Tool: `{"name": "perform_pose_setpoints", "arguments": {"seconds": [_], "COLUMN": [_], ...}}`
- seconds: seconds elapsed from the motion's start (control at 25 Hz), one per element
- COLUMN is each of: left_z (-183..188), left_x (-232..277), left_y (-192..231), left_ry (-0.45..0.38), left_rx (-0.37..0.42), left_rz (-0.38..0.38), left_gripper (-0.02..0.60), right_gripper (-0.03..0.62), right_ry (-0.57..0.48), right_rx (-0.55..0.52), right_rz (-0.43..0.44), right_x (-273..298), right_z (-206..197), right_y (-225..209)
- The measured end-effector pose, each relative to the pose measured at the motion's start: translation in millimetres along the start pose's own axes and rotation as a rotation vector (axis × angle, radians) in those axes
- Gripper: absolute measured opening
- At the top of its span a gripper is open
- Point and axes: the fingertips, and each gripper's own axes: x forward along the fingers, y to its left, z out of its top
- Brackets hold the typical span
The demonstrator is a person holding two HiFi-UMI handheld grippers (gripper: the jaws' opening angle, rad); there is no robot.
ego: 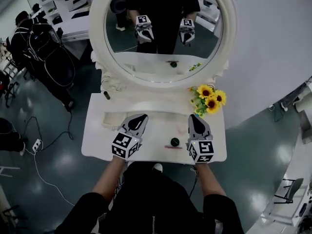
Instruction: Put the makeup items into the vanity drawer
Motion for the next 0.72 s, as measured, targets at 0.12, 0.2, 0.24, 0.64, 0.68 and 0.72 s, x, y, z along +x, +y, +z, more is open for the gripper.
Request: {"name": "perform_pose_setpoints", "arguments": {"seconds": [0.12, 0.2, 0.24, 0.64, 0.68, 0.72], "left_z": [0.5, 1.3, 1.5, -27.8, -32.0, -35.8], "left_x": [0.8, 1.8, 3.0, 12.3, 12.3, 12.0], "left_y": [4.0, 6.6, 8.0, 12.3, 12.6, 13.1], "left_ry": [-0.002, -0.002, -0.001, 0.061, 0.067, 0.074], "left_rx": [-0.008, -0.008, -0.008, -0.039, -0.045, -0.051], "left_rz": [0.024, 0.036, 0.039, 0.042, 0.042, 0.041], "left_gripper": [0.021, 0.021, 0.021, 0.021, 0.021, 0.021], "right_gripper": [0.006, 0.005, 0.005, 0.006, 0.006, 0.006], "right_ry": [-0.002, -0.003, -0.005, 0.102, 0.119, 0.138], "right_rx": [-0.003, 0.002, 0.003, -0.006, -0.008, -0.010], "right_rz": [0.035, 0.053, 0.060, 0.091, 0.092, 0.094], "right_x": [6.9, 10.6, 12.5, 23.3, 23.2, 23.2], "right_z": [-0.3, -1.5, -2.0, -53.7, -61.2, -69.0], "right_y": [-0.2, -0.1, -0.5, -6.7, -7.4, -7.8]}}
